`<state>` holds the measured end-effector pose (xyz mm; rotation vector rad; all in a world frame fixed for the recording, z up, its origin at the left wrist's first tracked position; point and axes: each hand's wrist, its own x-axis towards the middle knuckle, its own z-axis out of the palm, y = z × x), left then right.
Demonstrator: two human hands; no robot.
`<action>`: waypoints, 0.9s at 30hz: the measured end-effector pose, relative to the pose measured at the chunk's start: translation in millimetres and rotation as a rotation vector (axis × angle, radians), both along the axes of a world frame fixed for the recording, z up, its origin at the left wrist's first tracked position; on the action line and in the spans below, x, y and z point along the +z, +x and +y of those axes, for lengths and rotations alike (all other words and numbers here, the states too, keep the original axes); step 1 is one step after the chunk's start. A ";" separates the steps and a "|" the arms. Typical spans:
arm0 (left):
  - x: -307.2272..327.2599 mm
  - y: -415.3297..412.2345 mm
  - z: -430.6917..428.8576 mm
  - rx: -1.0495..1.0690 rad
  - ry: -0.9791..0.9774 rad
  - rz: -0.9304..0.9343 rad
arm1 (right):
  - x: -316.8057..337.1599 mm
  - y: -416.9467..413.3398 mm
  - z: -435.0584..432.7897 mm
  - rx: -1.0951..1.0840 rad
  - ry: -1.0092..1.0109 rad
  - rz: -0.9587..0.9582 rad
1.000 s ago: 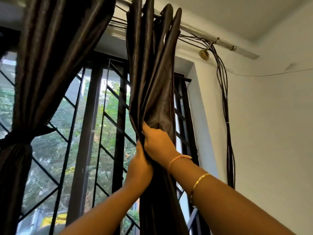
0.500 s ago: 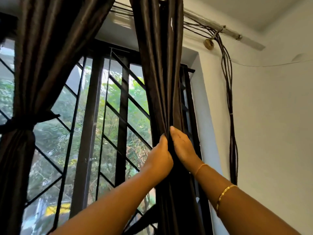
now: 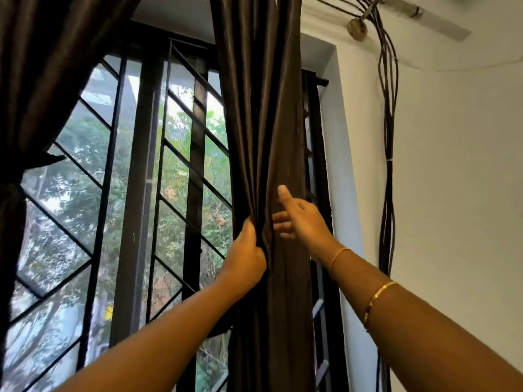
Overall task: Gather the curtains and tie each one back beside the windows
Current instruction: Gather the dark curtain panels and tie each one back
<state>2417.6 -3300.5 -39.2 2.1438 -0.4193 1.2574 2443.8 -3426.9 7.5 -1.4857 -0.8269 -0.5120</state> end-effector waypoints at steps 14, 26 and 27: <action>-43.5 0.6 -4.7 0.087 -0.081 0.080 | -75.6 17.7 13.1 0.235 0.189 0.118; -80.0 -3.8 -32.3 0.054 -0.083 0.053 | -101.3 15.9 9.5 0.337 0.033 0.054; -85.7 -3.7 -34.2 0.037 -0.093 0.059 | -103.8 14.8 9.8 0.332 0.036 0.044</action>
